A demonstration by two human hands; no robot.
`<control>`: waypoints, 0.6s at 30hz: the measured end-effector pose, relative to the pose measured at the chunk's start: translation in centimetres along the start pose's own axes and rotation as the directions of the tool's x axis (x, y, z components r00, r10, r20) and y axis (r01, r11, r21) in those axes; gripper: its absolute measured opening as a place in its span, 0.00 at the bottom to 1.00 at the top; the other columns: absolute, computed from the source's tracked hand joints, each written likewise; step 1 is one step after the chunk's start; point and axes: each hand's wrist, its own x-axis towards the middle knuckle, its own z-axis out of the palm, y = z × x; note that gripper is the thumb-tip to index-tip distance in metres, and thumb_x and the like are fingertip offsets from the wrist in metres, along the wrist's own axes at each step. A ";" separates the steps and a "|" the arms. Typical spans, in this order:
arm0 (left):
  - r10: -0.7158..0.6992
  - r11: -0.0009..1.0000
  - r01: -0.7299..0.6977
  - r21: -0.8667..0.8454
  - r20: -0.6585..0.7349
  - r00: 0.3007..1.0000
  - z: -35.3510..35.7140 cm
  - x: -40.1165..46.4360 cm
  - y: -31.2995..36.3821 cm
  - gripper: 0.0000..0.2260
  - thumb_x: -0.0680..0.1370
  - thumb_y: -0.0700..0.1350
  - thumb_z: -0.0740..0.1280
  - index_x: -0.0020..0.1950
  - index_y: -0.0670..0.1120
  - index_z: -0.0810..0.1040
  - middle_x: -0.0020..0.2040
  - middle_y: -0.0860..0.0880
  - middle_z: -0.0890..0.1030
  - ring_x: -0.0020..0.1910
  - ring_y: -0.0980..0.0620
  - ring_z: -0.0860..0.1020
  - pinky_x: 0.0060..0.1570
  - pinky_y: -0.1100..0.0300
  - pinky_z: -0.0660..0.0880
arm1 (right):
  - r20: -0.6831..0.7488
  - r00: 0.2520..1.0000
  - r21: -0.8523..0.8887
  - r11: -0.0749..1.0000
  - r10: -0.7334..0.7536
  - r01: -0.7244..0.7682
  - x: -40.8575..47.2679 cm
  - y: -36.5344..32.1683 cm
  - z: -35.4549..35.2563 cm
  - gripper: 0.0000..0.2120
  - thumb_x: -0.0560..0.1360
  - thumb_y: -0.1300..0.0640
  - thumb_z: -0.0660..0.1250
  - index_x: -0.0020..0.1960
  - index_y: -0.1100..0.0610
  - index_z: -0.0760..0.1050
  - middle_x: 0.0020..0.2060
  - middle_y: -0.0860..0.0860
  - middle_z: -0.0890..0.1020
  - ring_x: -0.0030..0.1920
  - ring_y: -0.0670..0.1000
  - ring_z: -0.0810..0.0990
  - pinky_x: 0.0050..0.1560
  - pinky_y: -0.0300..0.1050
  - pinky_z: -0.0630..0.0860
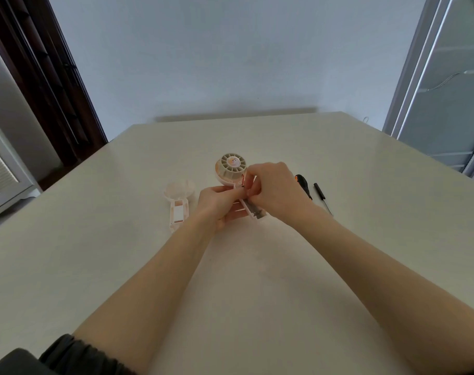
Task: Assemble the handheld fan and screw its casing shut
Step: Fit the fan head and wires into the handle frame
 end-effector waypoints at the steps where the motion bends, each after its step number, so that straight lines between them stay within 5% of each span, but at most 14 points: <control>1: -0.007 1.000 0.007 -0.007 0.000 1.000 0.0 0.2 -0.1 0.03 0.73 0.31 0.68 0.43 0.37 0.77 0.37 0.41 0.81 0.26 0.51 0.81 0.27 0.61 0.79 | 0.001 1.000 0.006 1.000 -0.009 0.009 0.0 0.0 0.0 0.07 0.69 0.66 0.65 0.42 0.57 0.79 0.41 0.53 0.83 0.45 0.53 0.80 0.45 0.44 0.76; 9: -0.073 0.997 0.073 -0.025 0.001 0.997 -0.2 1.0 -0.4 0.01 0.73 0.35 0.69 0.43 0.38 0.78 0.39 0.42 0.80 0.26 0.53 0.81 0.26 0.63 0.78 | 0.027 0.997 -0.014 0.997 -0.074 0.075 -0.3 -0.1 -0.5 0.11 0.69 0.69 0.63 0.45 0.59 0.81 0.39 0.53 0.85 0.45 0.52 0.81 0.46 0.45 0.77; 14: -0.116 0.992 0.116 -0.051 -0.004 0.993 -0.3 1.1 -0.3 0.03 0.73 0.33 0.68 0.42 0.39 0.77 0.27 0.46 0.81 0.24 0.53 0.81 0.24 0.63 0.77 | 0.038 0.996 0.010 0.997 -0.083 0.083 -0.3 0.2 -0.5 0.10 0.70 0.66 0.66 0.48 0.58 0.81 0.39 0.51 0.85 0.45 0.50 0.80 0.46 0.43 0.76; 18: -0.124 0.991 0.124 -0.050 -0.005 0.992 -0.4 1.1 -0.3 0.03 0.73 0.33 0.68 0.42 0.40 0.78 0.28 0.46 0.81 0.25 0.53 0.81 0.24 0.64 0.77 | 0.034 0.993 0.046 0.993 -0.112 0.110 -0.4 0.5 -0.5 0.12 0.69 0.67 0.65 0.48 0.56 0.81 0.37 0.49 0.85 0.41 0.47 0.78 0.45 0.44 0.76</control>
